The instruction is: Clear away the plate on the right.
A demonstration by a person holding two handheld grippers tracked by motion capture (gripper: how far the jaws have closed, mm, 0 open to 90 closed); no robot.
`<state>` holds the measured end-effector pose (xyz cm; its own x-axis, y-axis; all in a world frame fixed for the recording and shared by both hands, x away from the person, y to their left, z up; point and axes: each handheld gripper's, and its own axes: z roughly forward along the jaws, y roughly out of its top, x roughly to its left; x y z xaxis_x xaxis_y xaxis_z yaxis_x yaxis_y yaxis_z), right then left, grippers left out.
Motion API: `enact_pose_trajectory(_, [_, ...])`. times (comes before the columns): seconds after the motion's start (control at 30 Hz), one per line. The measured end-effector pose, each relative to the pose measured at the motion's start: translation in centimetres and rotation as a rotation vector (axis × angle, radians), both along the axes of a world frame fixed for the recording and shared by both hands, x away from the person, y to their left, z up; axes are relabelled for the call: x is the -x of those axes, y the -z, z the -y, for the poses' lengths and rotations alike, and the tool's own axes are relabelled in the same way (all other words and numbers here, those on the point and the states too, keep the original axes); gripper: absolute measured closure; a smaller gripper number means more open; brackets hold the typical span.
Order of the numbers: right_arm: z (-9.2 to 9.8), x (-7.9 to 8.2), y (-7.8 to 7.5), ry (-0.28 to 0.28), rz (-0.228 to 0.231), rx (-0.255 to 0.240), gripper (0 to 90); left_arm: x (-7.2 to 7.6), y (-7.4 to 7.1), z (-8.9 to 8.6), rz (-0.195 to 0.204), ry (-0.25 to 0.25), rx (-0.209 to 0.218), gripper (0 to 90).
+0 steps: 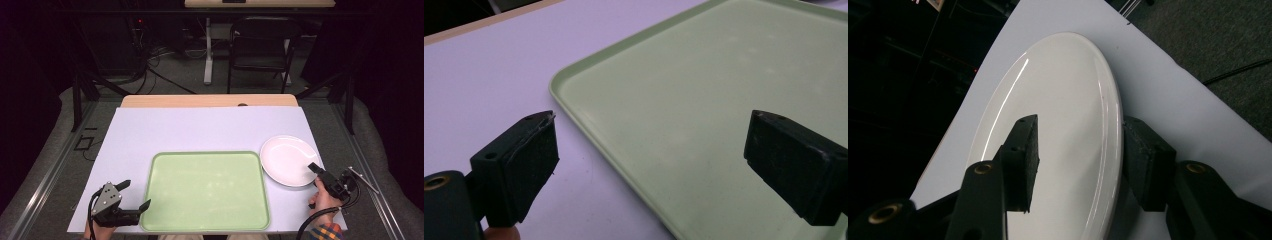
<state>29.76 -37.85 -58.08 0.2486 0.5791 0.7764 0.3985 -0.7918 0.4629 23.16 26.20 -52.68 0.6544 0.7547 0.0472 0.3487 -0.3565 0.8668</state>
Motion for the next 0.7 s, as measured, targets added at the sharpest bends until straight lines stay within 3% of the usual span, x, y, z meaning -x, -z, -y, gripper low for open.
enact_pose_trajectory(0.3, [-0.80, -0.27, 0.00, 0.071, -0.033, 0.039, 60.8, 0.02, -0.02, -0.03, 0.002, 0.001, 0.002, 7.2])
enact_pose_trajectory(0.47, [-0.62, -0.35, 0.12, 0.074, -0.042, 0.025, 65.6, 0.01, -0.04, 0.07, 0.001, 0.001, 0.003, 7.3])
enact_pose_trajectory(0.63, [-0.91, -0.42, -0.01, 0.079, -0.054, 0.067, 67.8, 0.01, -0.04, 0.03, 0.000, 0.001, 0.004, 7.4])
enact_pose_trajectory(0.7, [-0.89, -0.47, 0.00, 0.083, -0.058, 0.060, 69.4, 0.00, -0.03, 0.01, 0.000, 0.002, 0.005, 7.5])
